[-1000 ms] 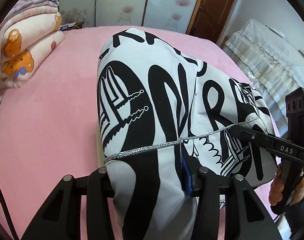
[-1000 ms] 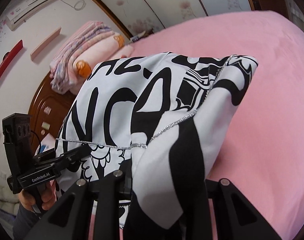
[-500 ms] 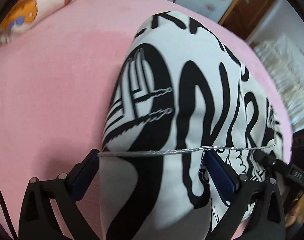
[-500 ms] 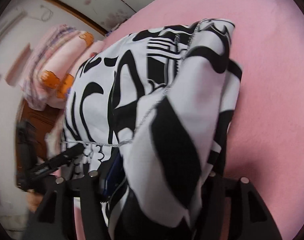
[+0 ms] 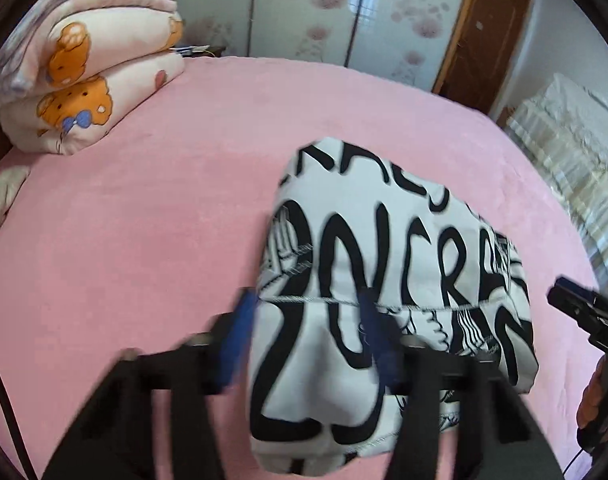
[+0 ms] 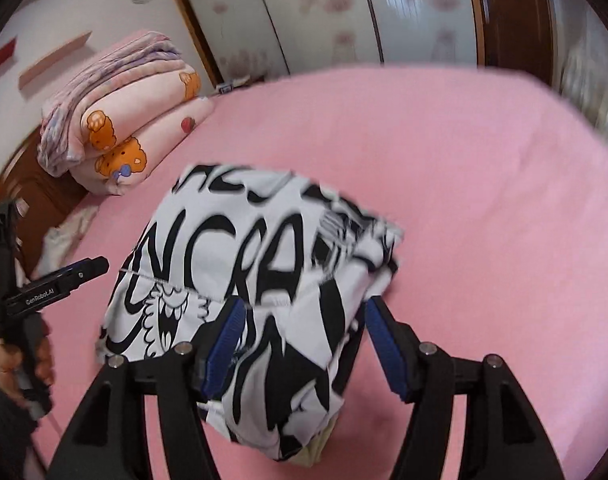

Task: Fold large clothes
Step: 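Release the bundle and press it flat with both tools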

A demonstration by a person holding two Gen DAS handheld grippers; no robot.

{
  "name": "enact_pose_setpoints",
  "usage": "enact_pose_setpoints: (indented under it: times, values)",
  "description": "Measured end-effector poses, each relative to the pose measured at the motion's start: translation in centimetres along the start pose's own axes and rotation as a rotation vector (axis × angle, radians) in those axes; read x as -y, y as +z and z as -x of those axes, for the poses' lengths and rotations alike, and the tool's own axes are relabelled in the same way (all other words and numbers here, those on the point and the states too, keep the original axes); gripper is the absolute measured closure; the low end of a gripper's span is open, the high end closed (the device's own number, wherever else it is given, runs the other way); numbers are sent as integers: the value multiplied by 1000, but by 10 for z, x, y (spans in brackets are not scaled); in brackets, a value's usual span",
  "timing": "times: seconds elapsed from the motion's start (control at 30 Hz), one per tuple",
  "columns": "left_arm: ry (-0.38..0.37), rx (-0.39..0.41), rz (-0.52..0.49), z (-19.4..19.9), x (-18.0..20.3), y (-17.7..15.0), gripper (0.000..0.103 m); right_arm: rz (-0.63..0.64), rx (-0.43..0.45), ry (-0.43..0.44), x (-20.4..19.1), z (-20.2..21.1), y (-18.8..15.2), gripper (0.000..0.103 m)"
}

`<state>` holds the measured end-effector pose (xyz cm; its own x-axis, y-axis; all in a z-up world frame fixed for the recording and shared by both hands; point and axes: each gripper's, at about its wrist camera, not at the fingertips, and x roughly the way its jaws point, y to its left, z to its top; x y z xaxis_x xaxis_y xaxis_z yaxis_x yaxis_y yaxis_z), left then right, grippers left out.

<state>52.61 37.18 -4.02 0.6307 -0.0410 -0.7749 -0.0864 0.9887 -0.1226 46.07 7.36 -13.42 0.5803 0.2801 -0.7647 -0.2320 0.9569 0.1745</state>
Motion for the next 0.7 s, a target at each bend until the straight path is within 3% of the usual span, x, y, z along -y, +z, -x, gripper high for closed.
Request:
enact_pose_setpoints:
  times: [0.07, 0.1, 0.13, 0.23, 0.3, 0.33, 0.6, 0.7]
  values:
    - [24, -6, -40, -2, 17, -11, 77, 39, -10, 0, -13, -5, 0, 53]
    - [42, -12, -56, 0, 29, -17, 77, 49, -27, 20, -20, -12, -1, 69]
    - [72, -29, -70, -4, 34, -25, 78, 54, -44, 28, -28, -21, 0, 77]
    - [130, -50, -86, -17, 34, -41, 79, 58, -89, -47, -32, -44, -12, 79]
    - [118, -42, -78, -20, 31, -45, 79, 62, -109, -112, -27, -58, -22, 97]
    - [102, -40, -66, -21, 29, -47, 79, 56, -124, -146, -19, -64, -28, 100]
    - [118, -34, -16, -20, 28, -46, 75, 10, -134, -121, 5, -56, -37, 100]
    - [120, -42, 22, -10, 30, -46, 43, -1, -134, -108, 6, -43, -35, 96]
